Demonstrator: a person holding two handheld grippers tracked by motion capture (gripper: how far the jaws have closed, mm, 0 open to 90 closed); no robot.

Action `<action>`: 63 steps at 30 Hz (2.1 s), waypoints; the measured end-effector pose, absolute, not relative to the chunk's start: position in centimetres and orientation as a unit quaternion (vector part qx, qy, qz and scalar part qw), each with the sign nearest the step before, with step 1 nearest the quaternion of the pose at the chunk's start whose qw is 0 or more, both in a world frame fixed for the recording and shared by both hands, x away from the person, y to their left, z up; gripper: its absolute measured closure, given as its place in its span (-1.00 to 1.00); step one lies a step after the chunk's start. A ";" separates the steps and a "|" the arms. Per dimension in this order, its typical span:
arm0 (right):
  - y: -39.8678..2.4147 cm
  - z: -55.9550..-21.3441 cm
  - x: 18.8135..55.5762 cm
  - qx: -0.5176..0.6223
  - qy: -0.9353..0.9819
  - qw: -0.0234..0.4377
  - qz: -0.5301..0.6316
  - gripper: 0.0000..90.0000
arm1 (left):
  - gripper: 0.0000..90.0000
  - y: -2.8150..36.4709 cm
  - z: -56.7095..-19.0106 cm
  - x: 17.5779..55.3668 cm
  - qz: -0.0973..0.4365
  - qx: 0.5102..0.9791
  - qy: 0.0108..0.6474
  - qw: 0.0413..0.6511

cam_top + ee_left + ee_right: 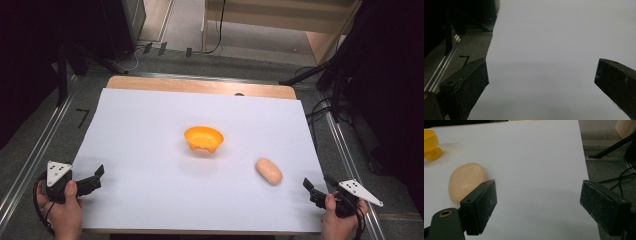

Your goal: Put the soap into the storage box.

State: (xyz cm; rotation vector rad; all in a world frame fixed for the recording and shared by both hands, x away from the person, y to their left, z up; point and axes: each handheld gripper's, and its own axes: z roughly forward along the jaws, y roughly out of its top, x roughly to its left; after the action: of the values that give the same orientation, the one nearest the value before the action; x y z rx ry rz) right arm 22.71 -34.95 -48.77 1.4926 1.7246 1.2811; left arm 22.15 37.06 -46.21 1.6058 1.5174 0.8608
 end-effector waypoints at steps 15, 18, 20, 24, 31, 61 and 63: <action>-33.2 -47.3 23.9 0.517 0.726 0.217 0.398 -0.71 | -0.83 37.1 -46.2 22.0 0.343 0.621 0.595 0.377; -32.6 -46.9 24.2 0.506 0.746 0.216 0.376 -0.71 | -0.85 37.1 -46.2 22.0 0.342 0.620 0.597 0.377; -32.3 -46.7 24.5 0.497 0.758 0.208 0.367 -0.73 | -0.92 37.1 -46.2 22.1 0.342 0.621 0.596 0.377; -31.9 -46.5 25.0 0.489 0.777 0.196 0.345 -0.80 | -0.95 37.1 -46.2 22.1 0.340 0.622 0.597 0.376; -31.0 -46.3 25.8 0.480 0.796 0.180 0.322 -0.84 | -1.00 37.2 -46.2 22.0 0.342 0.619 0.598 0.378; -27.3 -44.7 29.5 0.447 0.857 0.113 0.231 -0.84 | -1.00 37.3 -46.2 22.0 0.342 0.610 0.604 0.382; -27.1 -44.6 29.7 0.448 0.858 0.111 0.225 -0.84 | -1.00 37.3 -46.2 22.0 0.342 0.610 0.604 0.382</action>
State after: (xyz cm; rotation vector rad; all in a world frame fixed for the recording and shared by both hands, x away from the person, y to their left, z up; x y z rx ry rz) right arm 29.68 -27.08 -44.60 1.3159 2.5208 0.6622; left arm 21.99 37.31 -46.18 1.5552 1.5413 0.8714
